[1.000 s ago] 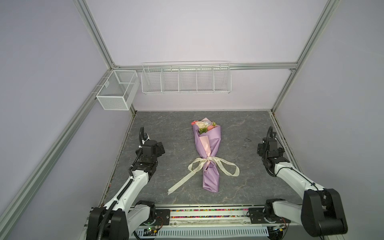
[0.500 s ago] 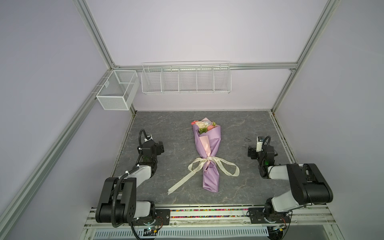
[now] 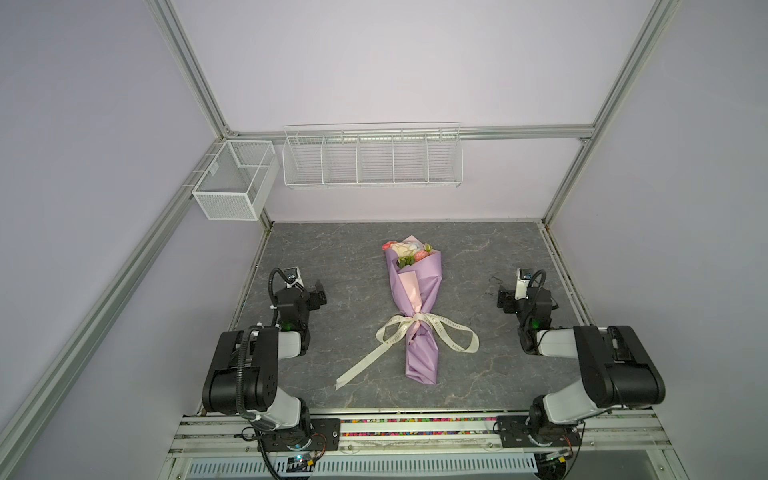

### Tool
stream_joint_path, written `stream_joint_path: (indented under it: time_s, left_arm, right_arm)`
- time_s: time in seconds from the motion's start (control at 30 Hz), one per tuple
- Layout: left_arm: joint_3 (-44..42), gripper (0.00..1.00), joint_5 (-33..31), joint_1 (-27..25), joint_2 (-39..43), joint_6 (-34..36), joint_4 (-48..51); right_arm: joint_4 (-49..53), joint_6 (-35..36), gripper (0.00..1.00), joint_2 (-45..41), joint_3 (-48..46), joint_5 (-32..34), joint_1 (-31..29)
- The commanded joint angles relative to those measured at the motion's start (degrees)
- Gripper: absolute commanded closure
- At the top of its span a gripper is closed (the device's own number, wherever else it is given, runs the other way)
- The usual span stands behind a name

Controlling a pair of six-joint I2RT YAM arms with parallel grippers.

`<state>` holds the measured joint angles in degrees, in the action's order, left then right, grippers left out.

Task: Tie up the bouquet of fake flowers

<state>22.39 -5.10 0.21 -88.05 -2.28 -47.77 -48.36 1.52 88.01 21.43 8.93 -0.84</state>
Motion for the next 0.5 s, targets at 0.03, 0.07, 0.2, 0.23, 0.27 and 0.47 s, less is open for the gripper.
stream_joint_path:
  time_s: [0.03, 0.07, 0.2, 0.23, 0.27, 0.47]
  left_arm:
    - [0.2, 0.01, -0.9, -0.3, -0.4, 0.7, -3.0]
    - [0.2, 0.01, -0.8, -0.2, -0.4, 0.7, -3.1]
    - [0.2, 0.01, -0.9, -0.2, -0.4, 0.7, -3.0]
    - [0.2, 0.01, -0.9, -0.2, -0.4, 0.7, -3.1]
    - [0.2, 0.01, -0.8, -0.3, -0.4, 0.7, -3.0]
    - [0.2, 0.01, -0.8, -0.3, -0.4, 0.7, -3.0]
  right_arm:
    - [-2.2, 0.2, 0.11, -0.2, 0.2, 0.3, -0.4]
    - [-2.4, 0.4, 0.11, -0.4, 0.0, 0.3, -0.4]
    - [-2.3, 0.4, 0.11, -0.3, 0.1, 0.6, -0.6]
    - [-2.3, 0.4, 0.11, -0.4, 0.1, 0.5, -0.5]
    - [-2.3, 0.4, 0.11, -0.3, 0.1, 0.6, -0.5]
    - [-1.7, 0.2, 0.11, -0.1, 0.5, -0.8, 0.0]
